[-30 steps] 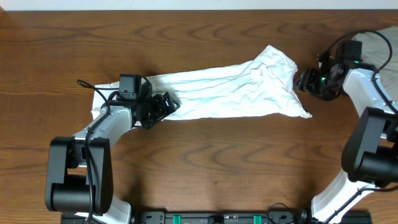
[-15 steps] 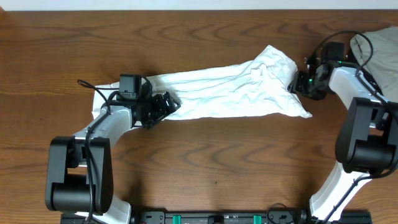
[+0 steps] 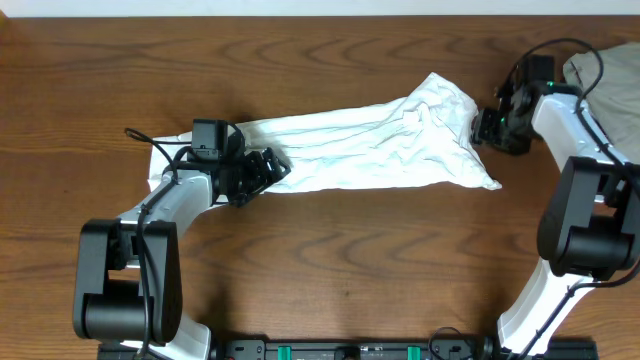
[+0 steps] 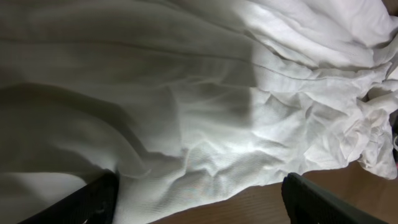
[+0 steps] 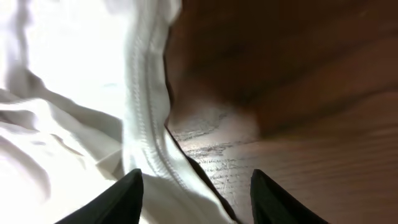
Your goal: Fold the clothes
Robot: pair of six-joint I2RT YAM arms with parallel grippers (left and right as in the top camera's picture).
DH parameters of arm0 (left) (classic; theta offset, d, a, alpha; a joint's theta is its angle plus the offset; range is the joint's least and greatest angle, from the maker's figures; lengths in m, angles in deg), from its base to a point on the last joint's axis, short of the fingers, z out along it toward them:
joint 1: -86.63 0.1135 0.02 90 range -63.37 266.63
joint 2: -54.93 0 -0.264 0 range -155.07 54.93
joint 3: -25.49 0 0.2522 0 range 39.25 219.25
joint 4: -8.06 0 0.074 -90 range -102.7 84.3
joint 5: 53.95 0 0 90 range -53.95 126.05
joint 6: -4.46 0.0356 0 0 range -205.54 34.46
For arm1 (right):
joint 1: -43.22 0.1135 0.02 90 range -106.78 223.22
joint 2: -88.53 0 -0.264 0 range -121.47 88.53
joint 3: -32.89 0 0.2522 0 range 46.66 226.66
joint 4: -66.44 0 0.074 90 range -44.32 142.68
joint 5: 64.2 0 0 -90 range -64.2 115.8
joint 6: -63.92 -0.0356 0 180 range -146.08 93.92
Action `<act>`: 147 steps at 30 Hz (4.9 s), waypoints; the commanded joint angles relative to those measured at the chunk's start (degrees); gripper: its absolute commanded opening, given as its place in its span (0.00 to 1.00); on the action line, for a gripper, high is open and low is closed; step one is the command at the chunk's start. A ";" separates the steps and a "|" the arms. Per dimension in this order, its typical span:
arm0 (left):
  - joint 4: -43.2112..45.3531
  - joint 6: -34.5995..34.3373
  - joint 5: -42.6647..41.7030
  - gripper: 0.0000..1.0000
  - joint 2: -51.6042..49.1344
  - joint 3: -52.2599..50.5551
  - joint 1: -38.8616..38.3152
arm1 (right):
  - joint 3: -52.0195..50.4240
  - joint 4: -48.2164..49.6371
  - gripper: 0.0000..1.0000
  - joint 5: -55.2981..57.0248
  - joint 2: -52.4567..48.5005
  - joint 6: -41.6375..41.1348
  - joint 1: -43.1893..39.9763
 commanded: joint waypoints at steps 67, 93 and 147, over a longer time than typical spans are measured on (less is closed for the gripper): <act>1.88 3.28 -2.93 0.87 -0.50 -1.70 -0.07 | 10.05 -12.83 0.74 30.77 -3.76 -13.40 2.82; -2.25 5.11 11.08 0.87 22.99 -1.70 1.99 | 14.38 -19.32 0.82 -10.47 7.56 -1.33 5.60; -3.30 4.37 17.84 0.87 0.81 -1.73 8.35 | -1.42 -7.72 0.88 -7.39 7.54 -10.34 22.34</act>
